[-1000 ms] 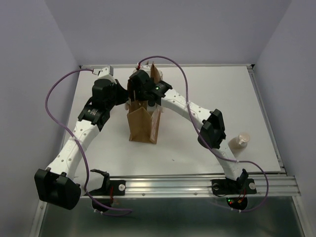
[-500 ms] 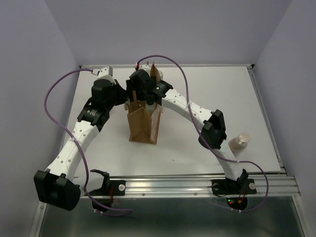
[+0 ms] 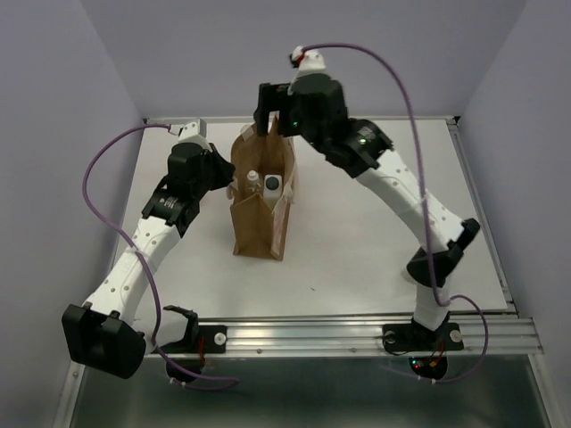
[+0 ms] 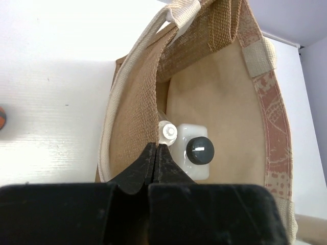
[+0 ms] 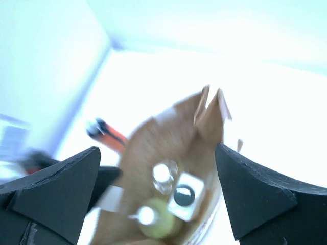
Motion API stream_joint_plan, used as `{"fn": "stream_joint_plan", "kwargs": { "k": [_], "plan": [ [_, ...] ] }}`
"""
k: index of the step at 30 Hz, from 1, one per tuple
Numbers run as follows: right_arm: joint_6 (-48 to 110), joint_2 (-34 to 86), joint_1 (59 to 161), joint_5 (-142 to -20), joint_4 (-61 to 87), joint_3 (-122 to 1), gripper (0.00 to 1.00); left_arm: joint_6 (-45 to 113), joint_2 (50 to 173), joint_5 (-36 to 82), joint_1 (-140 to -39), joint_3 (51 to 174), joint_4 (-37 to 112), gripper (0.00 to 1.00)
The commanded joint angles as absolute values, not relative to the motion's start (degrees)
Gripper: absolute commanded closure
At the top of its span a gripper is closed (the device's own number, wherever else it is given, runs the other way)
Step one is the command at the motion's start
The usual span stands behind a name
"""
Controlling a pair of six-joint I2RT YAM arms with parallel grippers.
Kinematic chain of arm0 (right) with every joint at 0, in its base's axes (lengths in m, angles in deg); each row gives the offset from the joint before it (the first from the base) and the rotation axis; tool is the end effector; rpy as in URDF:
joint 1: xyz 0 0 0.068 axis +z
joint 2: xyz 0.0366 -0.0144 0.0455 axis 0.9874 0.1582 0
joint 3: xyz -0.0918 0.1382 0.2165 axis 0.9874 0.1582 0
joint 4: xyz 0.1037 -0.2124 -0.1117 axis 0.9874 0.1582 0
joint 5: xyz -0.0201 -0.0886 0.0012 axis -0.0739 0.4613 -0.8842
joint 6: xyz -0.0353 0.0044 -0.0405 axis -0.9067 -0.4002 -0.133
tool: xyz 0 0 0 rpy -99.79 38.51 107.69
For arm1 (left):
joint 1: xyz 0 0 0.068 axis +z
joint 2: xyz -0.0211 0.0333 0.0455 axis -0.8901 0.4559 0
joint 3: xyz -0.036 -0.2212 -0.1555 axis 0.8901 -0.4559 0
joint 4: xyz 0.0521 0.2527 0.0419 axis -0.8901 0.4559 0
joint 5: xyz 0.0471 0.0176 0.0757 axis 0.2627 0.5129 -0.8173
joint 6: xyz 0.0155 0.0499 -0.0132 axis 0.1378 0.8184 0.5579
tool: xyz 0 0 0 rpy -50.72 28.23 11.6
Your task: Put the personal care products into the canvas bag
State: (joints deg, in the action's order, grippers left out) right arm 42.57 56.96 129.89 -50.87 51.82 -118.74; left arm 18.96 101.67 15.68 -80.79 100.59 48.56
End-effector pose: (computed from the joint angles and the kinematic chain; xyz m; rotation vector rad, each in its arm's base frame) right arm 0.2900 0.3127 0.4717 -0.2310 1.8676 0.4423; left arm 0.2533 -0.0825 0.3637 -0.1210 1.8557 -0.5596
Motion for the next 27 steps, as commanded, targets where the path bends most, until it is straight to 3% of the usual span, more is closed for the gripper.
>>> {"fn": "stream_joint_plan", "kwargs": {
  "k": [1,6,12,17,21,27],
  "plan": [
    [41.01,47.65,128.01,-51.14,46.29,-119.84,0.0,19.05,101.13,13.28,-80.72,99.78,47.11,1.0],
    [40.12,39.92,126.7,-41.51,49.35,-112.82,0.0,19.23,100.43,13.1,-80.72,99.78,47.28,1.0],
    [54.86,24.37,120.82,-26.97,69.81,-95.6,0.0,19.4,99.99,13.1,-80.72,99.34,47.28,1.0],
    [70.07,15.39,110.09,-28.45,91.4,-83.04,0.0,19.32,100.95,14.24,-80.81,99.25,47.2,1.0],
    [69.66,9.77,102.53,-39.34,91.9,-72.94,0.0,19.4,101.48,14.24,-80.81,99.25,47.28,1.0],
    [68.52,9.31,88.04,-44.81,91.9,-58.15,0.0,19.76,101.74,14.24,-80.98,99.08,47.2,1.0]
  ]
}}
